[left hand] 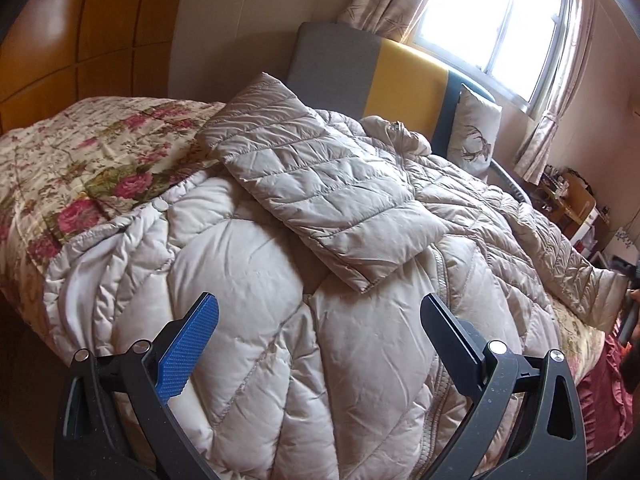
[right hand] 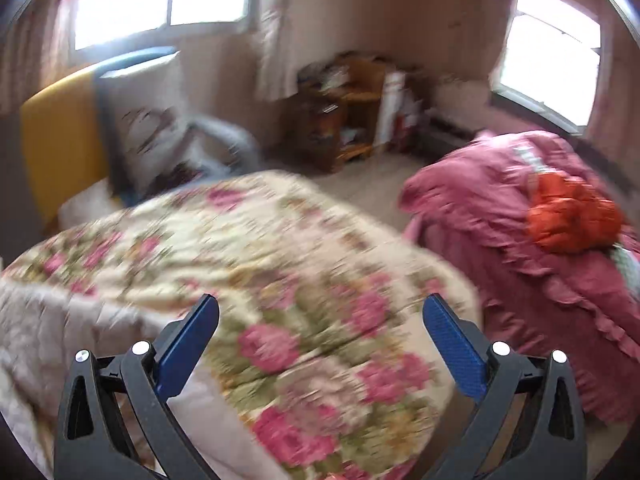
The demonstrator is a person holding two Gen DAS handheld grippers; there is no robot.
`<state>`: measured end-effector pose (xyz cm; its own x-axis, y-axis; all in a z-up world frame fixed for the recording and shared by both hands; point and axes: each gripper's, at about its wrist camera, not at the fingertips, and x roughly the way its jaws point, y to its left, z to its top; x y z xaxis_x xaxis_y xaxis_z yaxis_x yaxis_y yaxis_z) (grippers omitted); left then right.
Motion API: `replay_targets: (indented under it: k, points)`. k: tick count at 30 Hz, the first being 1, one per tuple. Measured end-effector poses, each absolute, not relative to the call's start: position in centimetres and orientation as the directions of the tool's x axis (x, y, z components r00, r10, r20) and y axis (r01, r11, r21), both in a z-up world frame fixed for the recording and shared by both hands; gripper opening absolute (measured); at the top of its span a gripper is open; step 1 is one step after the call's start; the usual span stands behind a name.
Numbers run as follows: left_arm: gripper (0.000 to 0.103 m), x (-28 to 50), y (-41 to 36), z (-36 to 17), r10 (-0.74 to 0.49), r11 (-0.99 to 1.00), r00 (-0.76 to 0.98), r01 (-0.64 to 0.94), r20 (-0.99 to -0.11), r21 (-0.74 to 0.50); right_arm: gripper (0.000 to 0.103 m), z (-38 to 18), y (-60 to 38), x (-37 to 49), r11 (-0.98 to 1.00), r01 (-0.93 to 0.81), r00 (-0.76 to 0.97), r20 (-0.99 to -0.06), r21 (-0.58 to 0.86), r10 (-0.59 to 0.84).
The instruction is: Fold large clothes
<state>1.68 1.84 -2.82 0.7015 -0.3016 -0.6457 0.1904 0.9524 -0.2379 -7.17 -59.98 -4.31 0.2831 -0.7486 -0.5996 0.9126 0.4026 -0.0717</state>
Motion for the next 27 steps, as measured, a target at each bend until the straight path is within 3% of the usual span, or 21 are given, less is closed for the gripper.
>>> replay_targets:
  k: [2,5,10,16,19,22,23,24,26,27]
  points:
    - [0.1,1.9,1.8,-2.6,-0.3,0.953,0.706,0.197,-0.641,-0.229,0.101,-2.5,-59.6,-9.5,0.25,0.968,0.209,-0.551,0.001,-0.808]
    - [0.1,2.2,0.9,-2.0,-0.305,0.952,0.72,0.231,-0.623,-0.199,0.101,-0.8,-55.8,-8.9,0.402,0.911,0.391,-0.498,0.092,-0.774]
    - [0.1,3.7,-2.5,-1.4,-0.316,0.935,0.706,0.345,-0.634,-0.082,0.101,-3.5,-44.1,-0.2,0.755,0.655,0.588,-0.61,-0.026,-0.531]
    - [0.1,5.6,-5.5,-0.8,-0.28,0.911,0.733,0.407,-0.62,0.07,0.101,-8.3,-29.2,7.4,0.949,0.309,0.687,-0.706,0.069,-0.172]
    - [0.1,7.0,-6.5,-1.4,-0.236,0.906,0.746,0.4,-0.623,0.135,0.101,-9.8,-24.5,9.8,0.974,0.215,0.717,-0.688,0.068,-0.11]
    - [0.099,8.3,-7.4,-2.9,-0.199,0.89,0.74,0.411,-0.643,0.198,0.101,-12.6,-21.5,11.9,0.986,0.164,0.695,-0.706,-0.031,-0.138]
    - [0.091,8.5,-7.5,-3.3,-0.2,0.884,0.734,0.42,-0.649,0.203,0.101,-14.0,-21.6,12.6,0.984,0.164,0.671,-0.724,-0.063,-0.158]
    - [0.07,8.9,-7.4,-3.9,-0.214,0.878,0.715,0.44,-0.666,0.189,0.101,-15.3,-21.5,13.0,0.984,0.161,0.643,-0.749,-0.077,-0.164]
    - [0.057,9.6,-6.9,-4.7,-0.232,0.88,0.678,0.452,-0.697,0.147,0.101,-15.9,-22.3,13.1,0.987,0.154,0.632,-0.764,-0.039,-0.129]
    - [0.043,9.6,-6.7,-4.7,-0.243,0.881,0.673,0.455,-0.698,0.132,0.101,-16.0,-22.7,13.0,0.988,0.155,0.637,-0.763,-0.012,-0.109]
